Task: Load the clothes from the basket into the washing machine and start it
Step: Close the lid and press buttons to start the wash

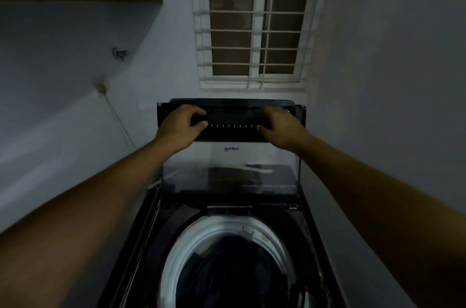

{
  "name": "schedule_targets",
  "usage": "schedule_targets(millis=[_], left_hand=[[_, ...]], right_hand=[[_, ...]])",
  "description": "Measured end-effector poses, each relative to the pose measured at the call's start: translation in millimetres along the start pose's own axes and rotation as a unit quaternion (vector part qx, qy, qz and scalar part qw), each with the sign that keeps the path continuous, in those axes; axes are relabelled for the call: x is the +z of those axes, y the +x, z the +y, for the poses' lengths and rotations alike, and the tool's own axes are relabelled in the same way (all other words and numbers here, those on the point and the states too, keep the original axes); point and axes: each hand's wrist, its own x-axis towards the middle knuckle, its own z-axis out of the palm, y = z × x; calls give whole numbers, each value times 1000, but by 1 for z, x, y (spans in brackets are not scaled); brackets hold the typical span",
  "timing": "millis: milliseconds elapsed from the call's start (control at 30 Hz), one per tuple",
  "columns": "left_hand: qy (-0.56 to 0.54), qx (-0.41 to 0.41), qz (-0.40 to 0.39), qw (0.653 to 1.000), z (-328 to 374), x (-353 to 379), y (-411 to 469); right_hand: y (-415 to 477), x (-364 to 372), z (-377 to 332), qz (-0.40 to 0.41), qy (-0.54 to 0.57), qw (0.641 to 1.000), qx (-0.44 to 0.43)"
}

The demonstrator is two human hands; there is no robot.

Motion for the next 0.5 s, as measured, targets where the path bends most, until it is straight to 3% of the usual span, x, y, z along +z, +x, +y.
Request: schedule_targets(millis=[133, 267, 500], left_hand=[[130, 43, -22, 990, -7, 19, 42], [237, 35, -66, 969, -15, 34, 75], [286, -4, -129, 949, -20, 45, 88]], right_hand=[[40, 9, 23, 12, -113, 992, -50], [70, 14, 39, -6, -174, 983, -59], [87, 23, 53, -38, -189, 980, -42]])
